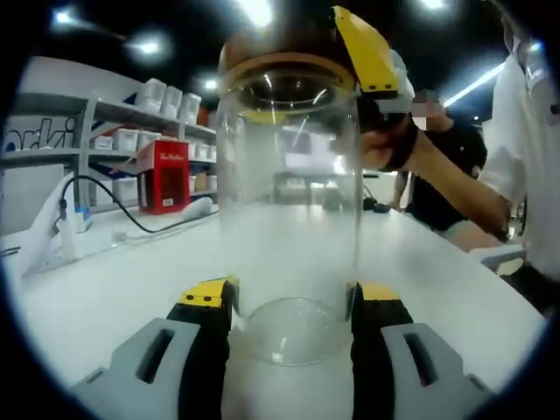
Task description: Clamp the coffee can twist off the lid put the lid on the table pick up the lid cover the can tighten the lid
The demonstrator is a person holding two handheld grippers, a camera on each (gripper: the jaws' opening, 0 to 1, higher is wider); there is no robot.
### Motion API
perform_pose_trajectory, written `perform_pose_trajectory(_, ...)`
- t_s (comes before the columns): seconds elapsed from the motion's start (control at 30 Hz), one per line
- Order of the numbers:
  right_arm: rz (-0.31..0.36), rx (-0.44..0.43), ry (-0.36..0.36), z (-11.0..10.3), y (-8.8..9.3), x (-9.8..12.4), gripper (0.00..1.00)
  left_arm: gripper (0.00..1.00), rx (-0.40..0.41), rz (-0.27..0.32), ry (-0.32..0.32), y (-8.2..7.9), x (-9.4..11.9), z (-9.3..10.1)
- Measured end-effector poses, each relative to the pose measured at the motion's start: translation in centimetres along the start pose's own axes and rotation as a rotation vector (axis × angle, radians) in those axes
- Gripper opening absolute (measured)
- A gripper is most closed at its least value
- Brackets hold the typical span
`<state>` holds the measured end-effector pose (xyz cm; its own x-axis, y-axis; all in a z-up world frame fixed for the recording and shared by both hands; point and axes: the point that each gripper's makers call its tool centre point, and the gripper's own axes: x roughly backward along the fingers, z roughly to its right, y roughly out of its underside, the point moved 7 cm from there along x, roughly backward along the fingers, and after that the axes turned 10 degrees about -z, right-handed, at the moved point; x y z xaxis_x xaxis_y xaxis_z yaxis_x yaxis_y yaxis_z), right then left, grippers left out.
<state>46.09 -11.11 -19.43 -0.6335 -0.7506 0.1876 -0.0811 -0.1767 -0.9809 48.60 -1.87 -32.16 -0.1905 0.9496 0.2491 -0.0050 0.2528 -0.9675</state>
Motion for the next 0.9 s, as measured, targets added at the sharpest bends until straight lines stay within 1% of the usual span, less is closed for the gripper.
perform_pose_trajectory(0.2, -0.003, 0.012, -0.086, 0.4, 0.0, -0.1, 0.55, 0.46, 0.002, 0.000, -0.001, 0.0, 0.0, 0.0)
perform_pose_trajectory(0.33, -0.009, 0.009, -0.130, 0.6, 0.0, -0.2, 0.55, 0.46, 0.002, 0.001, 0.000, 0.0, 0.0, 0.0)
perform_pose_trajectory(0.5, 0.006, 0.024, -0.196, 0.9, 0.0, -0.2, 0.55, 0.46, 0.002, 0.000, 0.000, 0.0, 0.0, 0.1)
perform_pose_trajectory(0.7, -0.019, 0.052, -0.267, 1.1, -0.2, -0.4, 0.55, 0.46, 0.001, 0.001, 0.002, 0.0, 0.0, 0.2)
perform_pose_trajectory(0.9, -0.017, 0.068, -0.358, 1.6, -0.2, -0.6, 0.55, 0.46, 0.001, 0.000, 0.003, 0.0, 0.0, 0.2)
